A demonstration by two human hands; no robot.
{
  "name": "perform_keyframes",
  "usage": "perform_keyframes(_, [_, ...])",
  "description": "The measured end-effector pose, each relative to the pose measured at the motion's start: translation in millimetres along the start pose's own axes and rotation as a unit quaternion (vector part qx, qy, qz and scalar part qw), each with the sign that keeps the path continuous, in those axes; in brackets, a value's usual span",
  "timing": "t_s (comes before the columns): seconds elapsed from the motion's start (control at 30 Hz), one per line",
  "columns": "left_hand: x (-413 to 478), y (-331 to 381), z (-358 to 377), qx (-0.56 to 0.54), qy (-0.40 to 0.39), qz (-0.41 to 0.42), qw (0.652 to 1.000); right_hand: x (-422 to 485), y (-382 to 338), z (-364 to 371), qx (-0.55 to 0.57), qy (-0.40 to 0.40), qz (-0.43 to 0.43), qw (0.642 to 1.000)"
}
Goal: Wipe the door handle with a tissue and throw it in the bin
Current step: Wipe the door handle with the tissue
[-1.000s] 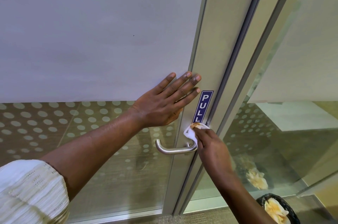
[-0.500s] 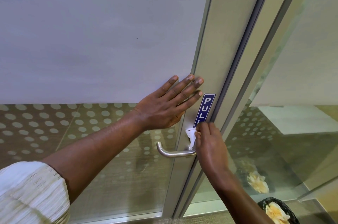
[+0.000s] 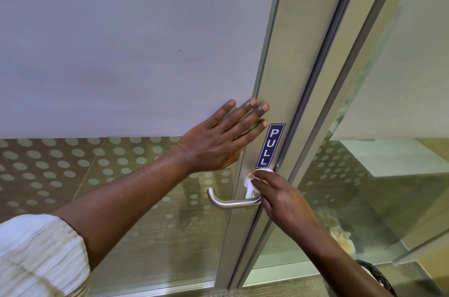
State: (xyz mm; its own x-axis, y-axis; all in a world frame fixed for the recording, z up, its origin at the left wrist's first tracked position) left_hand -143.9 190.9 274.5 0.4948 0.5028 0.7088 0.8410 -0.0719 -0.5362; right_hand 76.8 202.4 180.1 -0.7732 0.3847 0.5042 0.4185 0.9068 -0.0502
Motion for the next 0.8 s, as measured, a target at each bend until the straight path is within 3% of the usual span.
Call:
perform_keyframes(0.23, [0,0,0,0.013,-0.004,0.001,1.000,-16,4,21,0.069,0.140,0.213,0.965])
perform_keyframes(0.37, [0,0,0,0.013,-0.005,0.004,1.000,-4,-7,18,0.069,0.151,0.190,0.968])
perform_keyframes(0.5, [1,0,0,0.012,0.000,0.001,1.000,18,-16,21,-0.044,0.067,0.096,0.992])
perform_keyframes(0.6, [1,0,0,0.012,0.000,0.000,1.000,22,-12,22,-0.057,0.014,0.033,0.998])
perform_keyframes(0.7, [0,-1,0,0.011,-0.006,0.003,1.000,14,0,20,-0.039,0.030,0.046,0.998])
perform_keyframes(0.8, [0,0,-1,0.017,-0.002,0.004,1.000,-1,3,21,0.007,0.103,0.129,0.986])
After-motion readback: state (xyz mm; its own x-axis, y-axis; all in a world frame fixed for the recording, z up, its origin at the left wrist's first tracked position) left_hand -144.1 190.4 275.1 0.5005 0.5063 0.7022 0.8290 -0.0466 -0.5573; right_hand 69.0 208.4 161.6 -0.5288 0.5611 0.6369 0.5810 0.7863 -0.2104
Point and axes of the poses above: each hand's wrist, its own x-axis towards the middle knuckle, its own z-axis out of the palm, y = z × x, the point moved 2 cm from there along x, towards the middle knuckle, and after that the axes turned 12 degrees about -z, right-handed, at the moved point
